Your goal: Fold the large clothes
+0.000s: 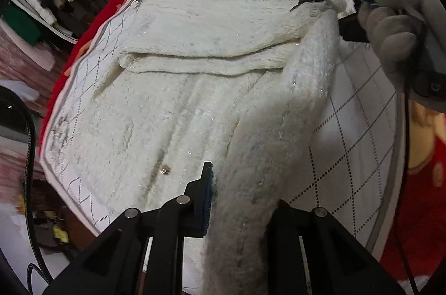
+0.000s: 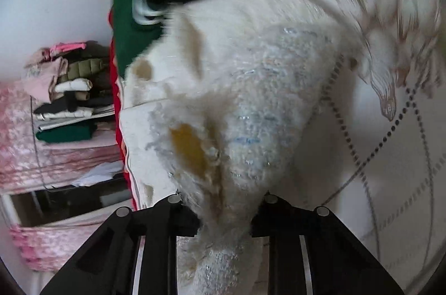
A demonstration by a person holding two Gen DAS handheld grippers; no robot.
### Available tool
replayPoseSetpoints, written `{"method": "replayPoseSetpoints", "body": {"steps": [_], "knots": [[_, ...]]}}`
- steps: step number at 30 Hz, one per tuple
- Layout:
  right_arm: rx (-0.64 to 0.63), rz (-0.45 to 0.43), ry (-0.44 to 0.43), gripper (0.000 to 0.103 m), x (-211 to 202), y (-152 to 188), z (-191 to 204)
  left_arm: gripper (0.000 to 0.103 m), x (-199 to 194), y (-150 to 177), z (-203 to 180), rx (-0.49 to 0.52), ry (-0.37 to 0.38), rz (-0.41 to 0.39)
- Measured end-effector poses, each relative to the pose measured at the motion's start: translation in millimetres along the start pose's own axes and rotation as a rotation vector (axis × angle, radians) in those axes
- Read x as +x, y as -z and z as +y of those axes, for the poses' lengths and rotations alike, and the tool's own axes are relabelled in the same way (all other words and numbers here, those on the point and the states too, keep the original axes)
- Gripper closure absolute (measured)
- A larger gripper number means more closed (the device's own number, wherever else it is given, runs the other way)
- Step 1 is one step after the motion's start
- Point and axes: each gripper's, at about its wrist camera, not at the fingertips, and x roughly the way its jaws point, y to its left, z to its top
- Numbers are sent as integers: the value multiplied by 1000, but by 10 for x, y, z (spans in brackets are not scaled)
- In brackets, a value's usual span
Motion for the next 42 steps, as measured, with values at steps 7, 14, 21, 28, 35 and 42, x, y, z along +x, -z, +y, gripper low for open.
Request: {"method": "replayPoseSetpoints", "body": {"steps": [7, 14, 21, 28, 35, 42], "knots": [[-168, -63, 198, 80, -22, 234, 1545, 88, -275, -205, 1120, -101, 176, -22], [-278, 0, 366, 80, 828, 315, 2718, 84, 91, -392, 2311, -252, 203, 16], [-274, 107, 488, 62, 2135, 334, 3007, 80, 900, -257, 3293, -489, 262, 104], [-343, 98, 354, 38, 2236, 346, 3120, 22, 1206, -17, 3691, -618, 150, 192], [-295, -100, 285, 37, 1088, -29, 2561, 14, 1627, 28, 3625, -572, 36, 289], [-140, -21, 179, 37, 1162, -579, 1256, 9, 1808, -119, 3589, -571, 8, 305]]}}
